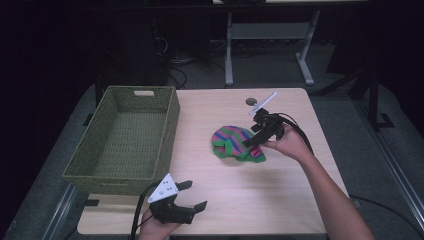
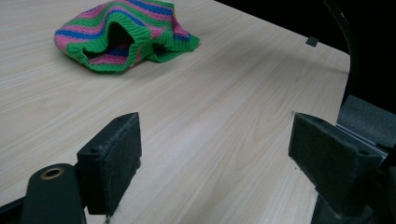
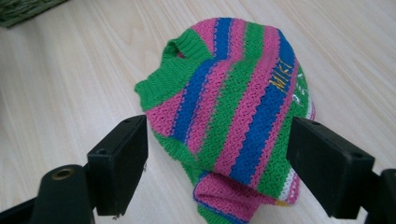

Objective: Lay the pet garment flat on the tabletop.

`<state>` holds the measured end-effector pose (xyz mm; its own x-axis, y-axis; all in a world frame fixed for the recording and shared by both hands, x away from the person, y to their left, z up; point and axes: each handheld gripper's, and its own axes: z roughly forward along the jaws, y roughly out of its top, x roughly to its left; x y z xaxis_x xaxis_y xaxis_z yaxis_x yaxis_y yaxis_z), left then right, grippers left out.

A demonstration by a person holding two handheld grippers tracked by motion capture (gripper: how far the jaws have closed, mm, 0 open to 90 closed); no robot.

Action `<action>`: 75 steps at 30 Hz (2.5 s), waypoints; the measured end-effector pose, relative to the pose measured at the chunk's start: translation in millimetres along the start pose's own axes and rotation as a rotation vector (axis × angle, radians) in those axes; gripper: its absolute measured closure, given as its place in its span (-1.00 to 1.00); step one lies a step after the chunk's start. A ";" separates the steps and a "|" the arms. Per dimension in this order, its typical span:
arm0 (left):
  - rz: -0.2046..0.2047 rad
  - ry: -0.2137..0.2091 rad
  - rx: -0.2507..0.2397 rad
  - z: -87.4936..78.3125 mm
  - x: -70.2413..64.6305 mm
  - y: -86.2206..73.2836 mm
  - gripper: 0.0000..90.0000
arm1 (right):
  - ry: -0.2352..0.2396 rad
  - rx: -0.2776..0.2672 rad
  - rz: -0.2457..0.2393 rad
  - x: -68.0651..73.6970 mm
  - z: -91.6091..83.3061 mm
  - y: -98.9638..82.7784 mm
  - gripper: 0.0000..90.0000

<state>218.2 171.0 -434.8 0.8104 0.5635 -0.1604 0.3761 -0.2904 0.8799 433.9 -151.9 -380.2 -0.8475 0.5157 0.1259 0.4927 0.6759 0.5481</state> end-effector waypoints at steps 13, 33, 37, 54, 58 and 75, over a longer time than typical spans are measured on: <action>0.000 -0.002 0.000 -0.4 0.1 0.2 -0.63 | -0.022 0.064 0.008 -4.9 20.8 12.3 -0.53; -0.004 -0.002 -0.008 -1.9 0.9 0.1 -0.63 | -0.104 0.194 0.022 -7.6 73.2 5.3 -0.36; -0.010 0.001 -0.013 -3.4 2.6 -0.1 -0.63 | -0.167 0.220 -0.029 0.5 77.0 5.3 -0.27; -0.007 -0.004 -0.015 -1.8 0.0 -0.4 -0.63 | -0.143 0.205 0.016 -1.2 76.1 5.8 0.48; -0.006 -0.002 -0.004 -1.1 1.4 -0.2 -0.63 | -0.141 0.178 0.040 -3.2 74.8 3.1 0.56; -0.015 0.000 -0.008 -0.8 3.0 -0.9 -0.63 | -0.135 0.152 0.100 -6.9 56.5 4.5 0.68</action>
<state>219.9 173.6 -435.7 0.8050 0.5674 -0.1735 0.3845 -0.2762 0.8808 453.1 -122.7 -425.3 -0.7637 0.6431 0.0563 0.6059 0.6839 0.4064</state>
